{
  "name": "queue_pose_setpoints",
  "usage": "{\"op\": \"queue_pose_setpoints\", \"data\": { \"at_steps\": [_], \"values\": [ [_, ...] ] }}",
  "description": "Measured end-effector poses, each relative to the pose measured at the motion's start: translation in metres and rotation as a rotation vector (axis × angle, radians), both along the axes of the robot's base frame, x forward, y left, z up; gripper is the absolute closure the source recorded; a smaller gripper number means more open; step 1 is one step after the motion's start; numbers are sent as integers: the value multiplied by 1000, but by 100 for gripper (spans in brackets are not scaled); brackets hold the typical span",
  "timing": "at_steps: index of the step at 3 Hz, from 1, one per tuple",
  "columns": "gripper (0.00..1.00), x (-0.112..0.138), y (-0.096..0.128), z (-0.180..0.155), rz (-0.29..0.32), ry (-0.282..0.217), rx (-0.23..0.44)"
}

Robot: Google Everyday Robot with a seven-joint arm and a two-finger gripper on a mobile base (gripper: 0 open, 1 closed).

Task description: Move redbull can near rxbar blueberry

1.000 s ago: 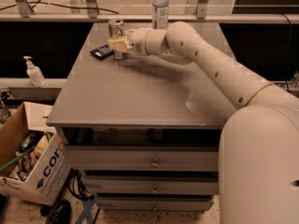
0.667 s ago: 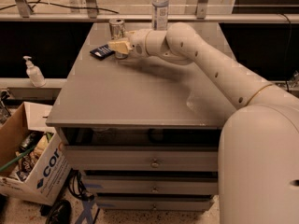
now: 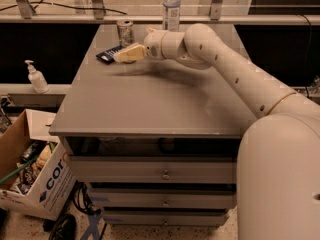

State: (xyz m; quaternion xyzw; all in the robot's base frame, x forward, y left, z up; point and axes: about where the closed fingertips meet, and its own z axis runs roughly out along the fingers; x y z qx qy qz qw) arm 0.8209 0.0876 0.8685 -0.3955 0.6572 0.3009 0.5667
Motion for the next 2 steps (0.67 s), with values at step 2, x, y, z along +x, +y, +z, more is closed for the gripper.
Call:
{"op": "queue_pose_setpoints", "data": {
  "at_steps": [2],
  "values": [
    [0, -28, -55, 18, 8, -19, 22]
  ]
}}
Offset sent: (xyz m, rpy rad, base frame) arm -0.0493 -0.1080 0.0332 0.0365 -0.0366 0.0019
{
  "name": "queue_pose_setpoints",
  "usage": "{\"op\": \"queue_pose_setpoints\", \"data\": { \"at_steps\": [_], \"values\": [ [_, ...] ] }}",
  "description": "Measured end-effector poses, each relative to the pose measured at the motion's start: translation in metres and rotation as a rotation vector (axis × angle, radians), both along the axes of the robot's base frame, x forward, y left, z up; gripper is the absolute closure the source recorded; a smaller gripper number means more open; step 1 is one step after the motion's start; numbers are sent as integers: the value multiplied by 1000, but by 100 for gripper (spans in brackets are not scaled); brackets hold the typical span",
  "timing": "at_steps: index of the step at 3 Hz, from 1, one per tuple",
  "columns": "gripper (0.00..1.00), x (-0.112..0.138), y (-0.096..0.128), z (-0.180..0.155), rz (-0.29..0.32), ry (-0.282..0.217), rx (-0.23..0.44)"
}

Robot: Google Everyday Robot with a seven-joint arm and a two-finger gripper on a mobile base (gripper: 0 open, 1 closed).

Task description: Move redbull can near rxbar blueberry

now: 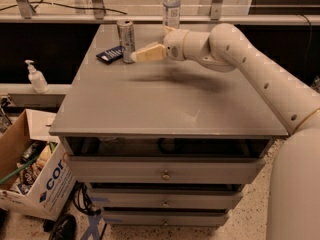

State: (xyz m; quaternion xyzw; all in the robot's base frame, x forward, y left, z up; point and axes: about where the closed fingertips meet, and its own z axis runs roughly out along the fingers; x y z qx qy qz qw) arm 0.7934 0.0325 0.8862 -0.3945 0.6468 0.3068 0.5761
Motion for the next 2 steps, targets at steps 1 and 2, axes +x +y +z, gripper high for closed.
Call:
{"op": "queue_pose_setpoints", "data": {
  "at_steps": [1, 2],
  "values": [
    [0, -18, -43, 8, -9, -7, 3],
    [0, -18, -43, 8, -9, -7, 3]
  ]
}}
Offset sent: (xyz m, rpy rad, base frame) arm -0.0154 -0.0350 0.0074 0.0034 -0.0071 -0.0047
